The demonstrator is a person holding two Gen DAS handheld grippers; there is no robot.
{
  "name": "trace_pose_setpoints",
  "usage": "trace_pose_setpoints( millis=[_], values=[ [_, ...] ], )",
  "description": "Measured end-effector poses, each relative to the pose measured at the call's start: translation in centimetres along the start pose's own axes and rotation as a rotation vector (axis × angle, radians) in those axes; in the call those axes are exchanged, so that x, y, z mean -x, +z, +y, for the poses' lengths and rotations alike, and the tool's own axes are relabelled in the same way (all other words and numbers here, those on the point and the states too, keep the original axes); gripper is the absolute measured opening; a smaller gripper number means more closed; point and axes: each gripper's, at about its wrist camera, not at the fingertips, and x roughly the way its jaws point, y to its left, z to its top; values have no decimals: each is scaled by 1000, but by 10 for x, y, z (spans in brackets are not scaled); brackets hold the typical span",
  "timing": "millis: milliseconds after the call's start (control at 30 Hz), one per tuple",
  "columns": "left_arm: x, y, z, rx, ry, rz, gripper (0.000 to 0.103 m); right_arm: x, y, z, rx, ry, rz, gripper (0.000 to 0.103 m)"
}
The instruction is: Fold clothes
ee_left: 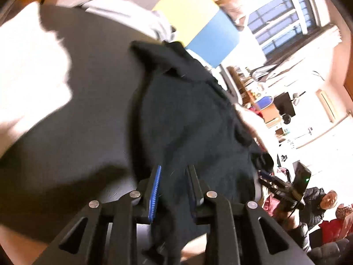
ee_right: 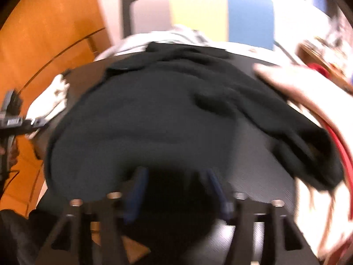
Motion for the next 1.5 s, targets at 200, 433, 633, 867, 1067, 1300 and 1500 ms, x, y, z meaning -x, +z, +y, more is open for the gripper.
trace_pose_setpoints(
  millis=[200, 433, 633, 867, 1067, 1300, 1500],
  values=[
    [-59, -14, -35, -228, 188, 148, 23, -42, -4, 10, 76, -23, 64, 65],
    [-41, -39, -12, -108, 161, 103, 13, -28, -49, -24, 74, -62, -11, 103],
    [-31, -7, -32, -191, 207, 64, 33, -18, -16, -31, 7, 18, 9, 103],
    [-66, 87, -89, -441, 246, -27, 46, -10, 46, -49, -100, 107, -74, 103],
    [-143, 158, -148, -678, 296, -5, 51, -72, 100, -49, -106, 83, -54, 103],
    [-235, 199, -181, -854, 355, 61, 54, -113, 91, -48, -63, 80, -75, 103],
    [-292, 209, -180, -955, 451, 158, 55, -107, 86, -72, -165, 208, -125, 103]
  ],
)
